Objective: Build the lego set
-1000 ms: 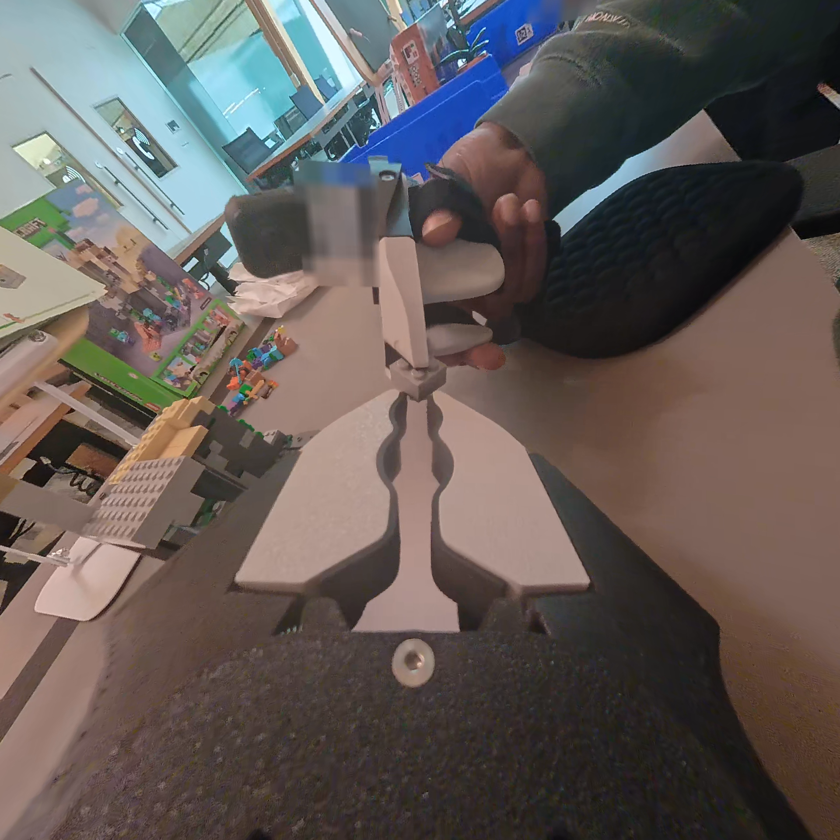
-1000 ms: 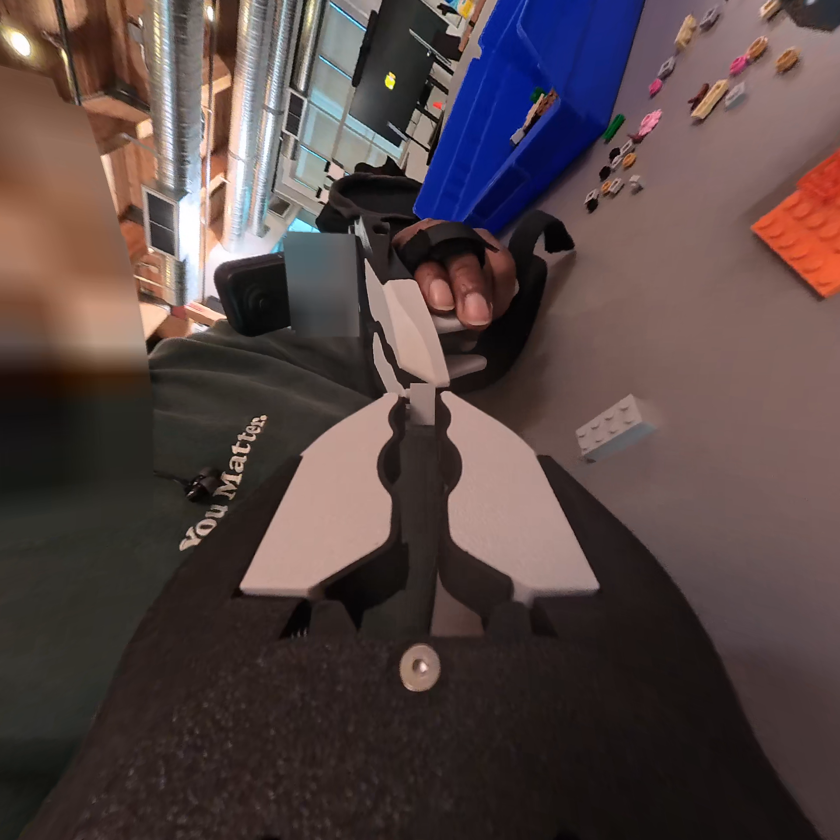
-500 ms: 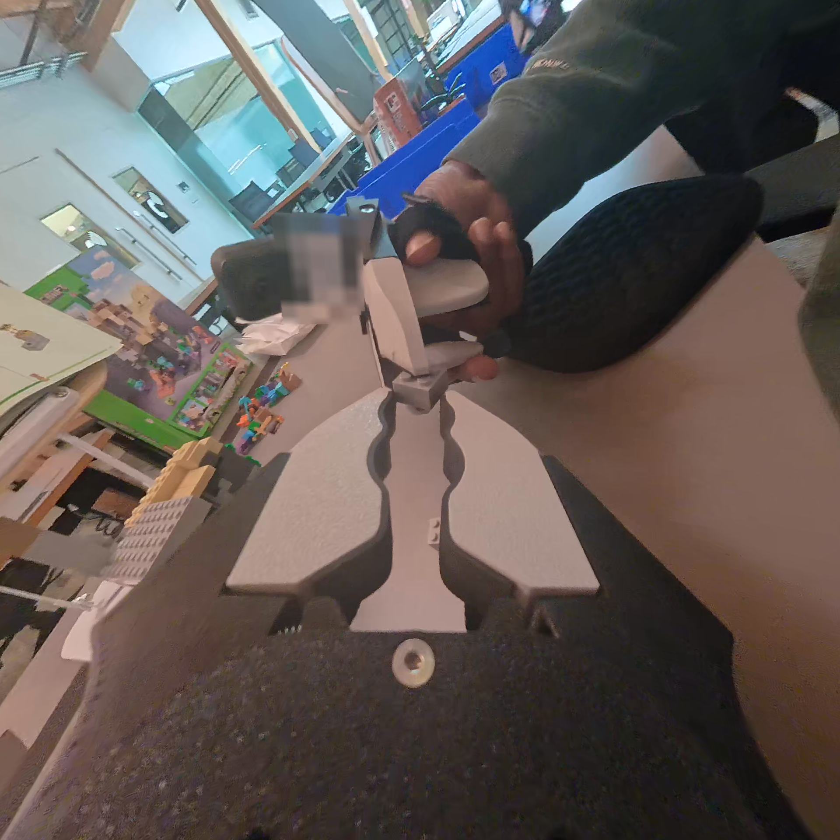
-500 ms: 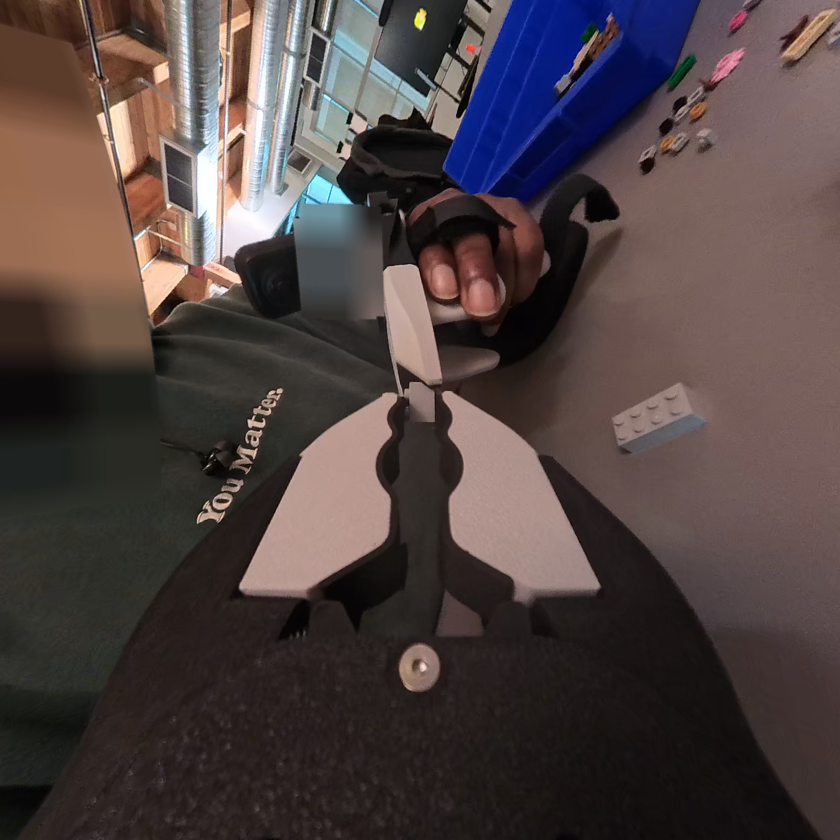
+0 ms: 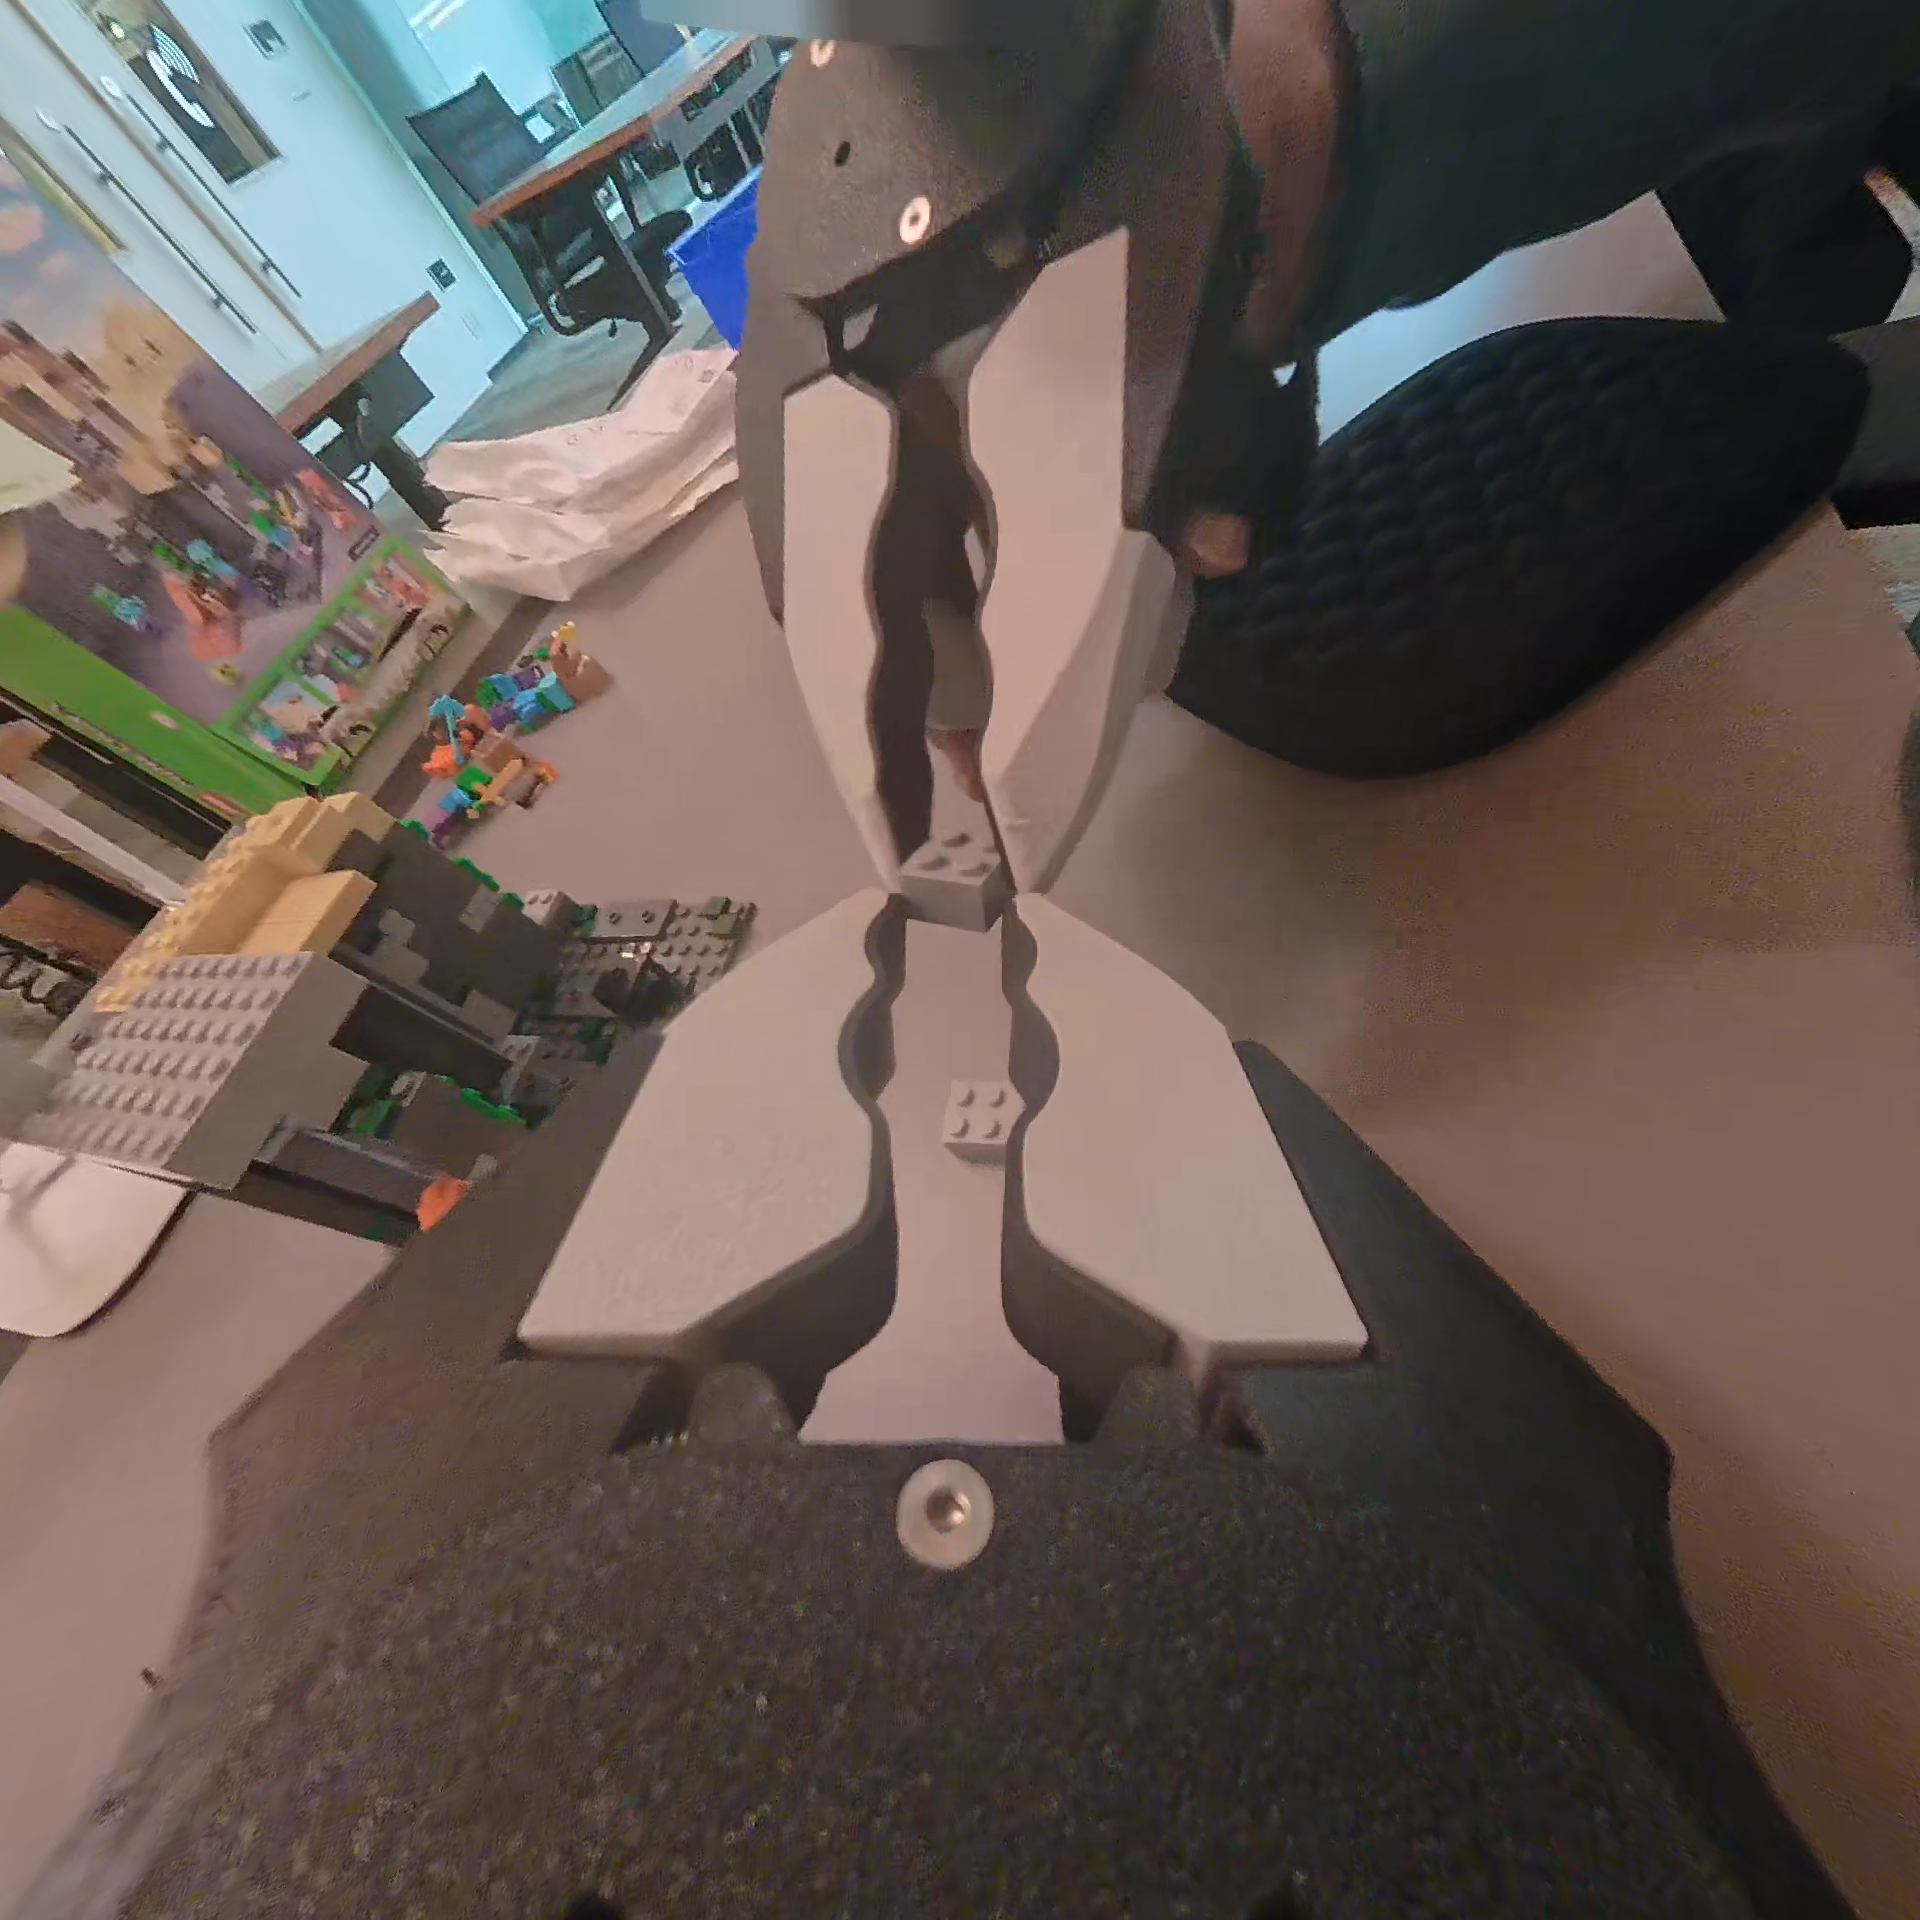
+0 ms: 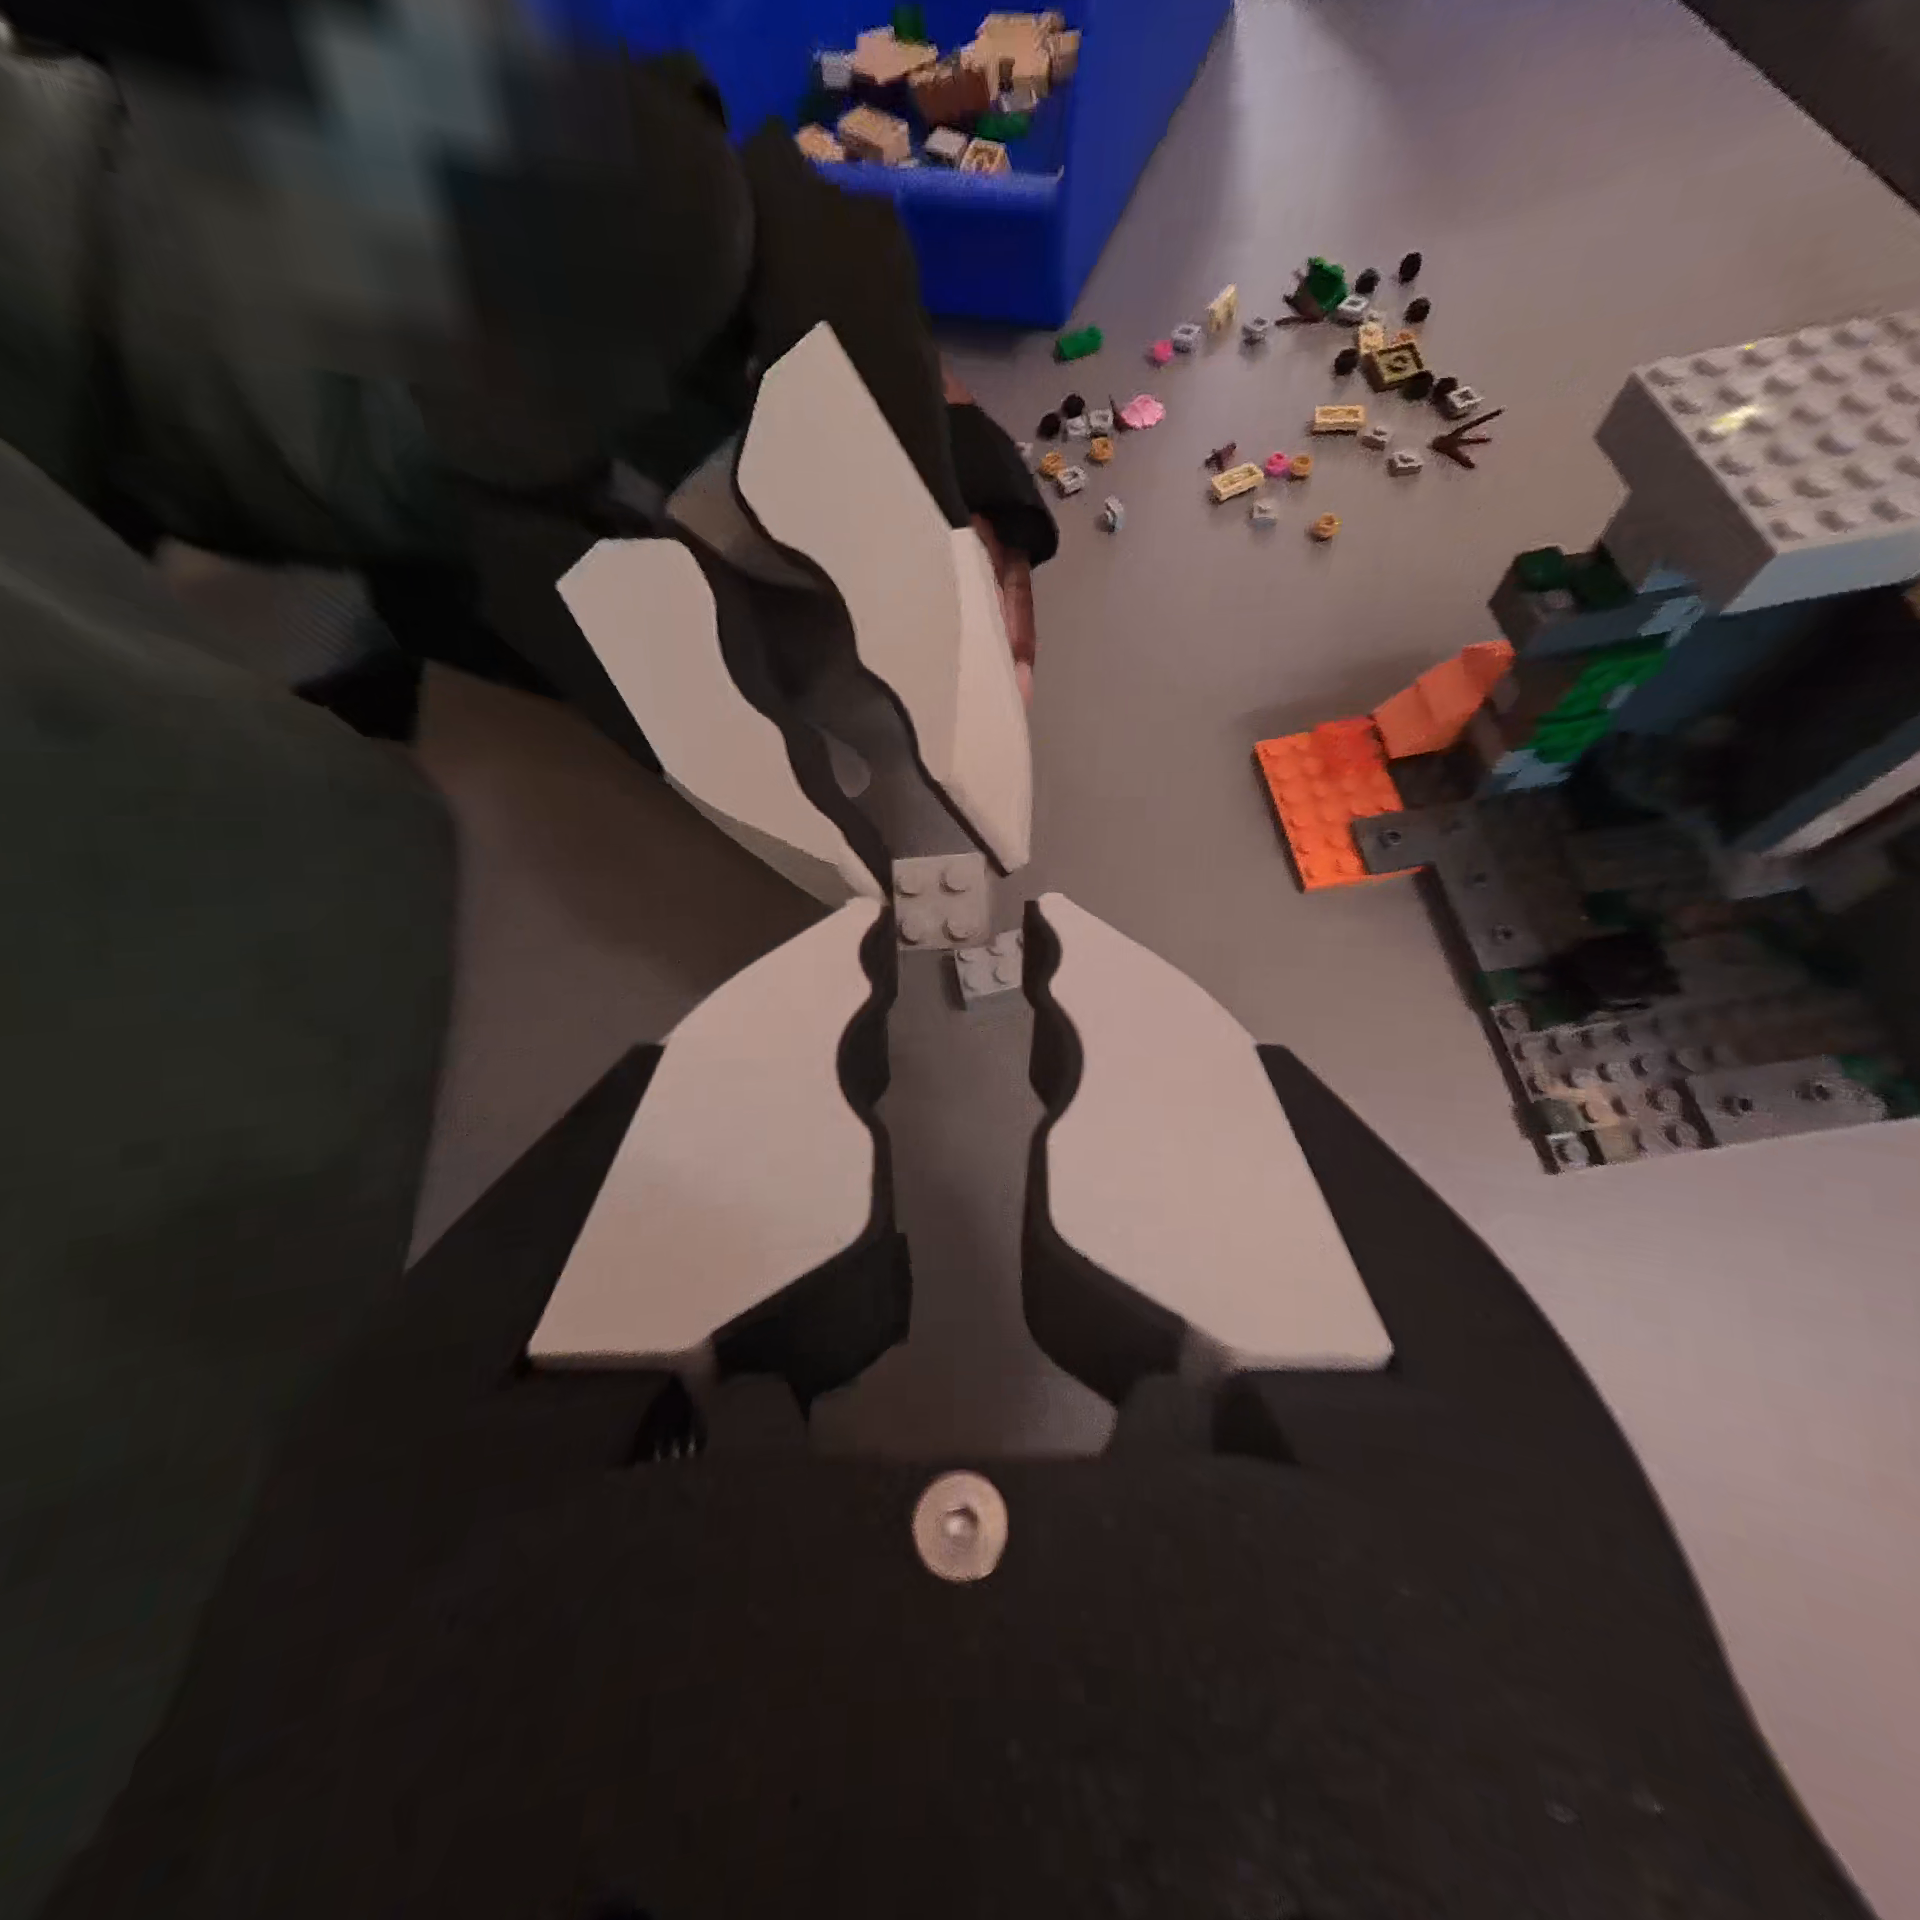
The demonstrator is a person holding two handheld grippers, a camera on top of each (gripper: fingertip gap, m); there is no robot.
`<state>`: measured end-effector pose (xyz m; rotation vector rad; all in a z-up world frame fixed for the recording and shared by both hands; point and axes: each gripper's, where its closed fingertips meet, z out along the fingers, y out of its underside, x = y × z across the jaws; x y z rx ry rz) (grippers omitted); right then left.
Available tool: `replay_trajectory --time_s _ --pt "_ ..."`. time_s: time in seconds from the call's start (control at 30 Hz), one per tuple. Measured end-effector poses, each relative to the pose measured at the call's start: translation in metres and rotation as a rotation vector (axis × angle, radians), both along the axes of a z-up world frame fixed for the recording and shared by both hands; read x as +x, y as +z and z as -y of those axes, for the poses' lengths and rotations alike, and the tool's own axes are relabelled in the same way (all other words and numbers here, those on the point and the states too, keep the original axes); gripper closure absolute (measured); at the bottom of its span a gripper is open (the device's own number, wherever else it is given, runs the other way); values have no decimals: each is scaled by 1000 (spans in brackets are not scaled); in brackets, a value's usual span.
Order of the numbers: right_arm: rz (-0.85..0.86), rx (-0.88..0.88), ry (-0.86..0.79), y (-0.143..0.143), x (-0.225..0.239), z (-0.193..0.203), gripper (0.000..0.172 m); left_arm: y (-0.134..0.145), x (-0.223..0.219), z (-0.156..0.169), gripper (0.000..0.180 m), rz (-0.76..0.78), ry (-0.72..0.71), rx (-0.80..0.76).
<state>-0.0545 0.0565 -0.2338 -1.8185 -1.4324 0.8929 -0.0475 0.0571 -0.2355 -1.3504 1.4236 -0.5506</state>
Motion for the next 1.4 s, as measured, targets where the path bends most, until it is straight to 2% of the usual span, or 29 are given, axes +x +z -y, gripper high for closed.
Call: replay_trajectory --time_s 0.03,0.2,0.37,0.5,0.53,0.77,1.0,1.23,1.4 --pt "7 5 14 -1 -1 2 155 -1 -1 -1 163 -7 4 -4" --pt "-8 -16 38 -1 -2 2 155 -3 -4 -1 163 -11 -7 -45" --pt "-26 -63 -29 -4 15 -11 155 -44 -18 -4 133 -190 2 -276" --pt "-32 -78 -38 -9 25 -11 155 -61 -18 -3 128 -296 -9 -357" --pt "-32 -82 -32 -10 25 -9 155 -68 -18 -3 129 -332 -10 -371" --pt "-28 -88 20 -16 24 -4 155 -72 -15 -3 134 -325 -28 -447" --pt "-40 -100 44 -19 21 -6 155 -71 -14 -7 146 -313 -10 -434" --pt "46 -44 54 -35 23 -6 155 -71 -4 -3 147 -327 -30 -418" --pt "184 -1 14 -50 49 -16 155 -70 17 2 147 -358 -85 -390"
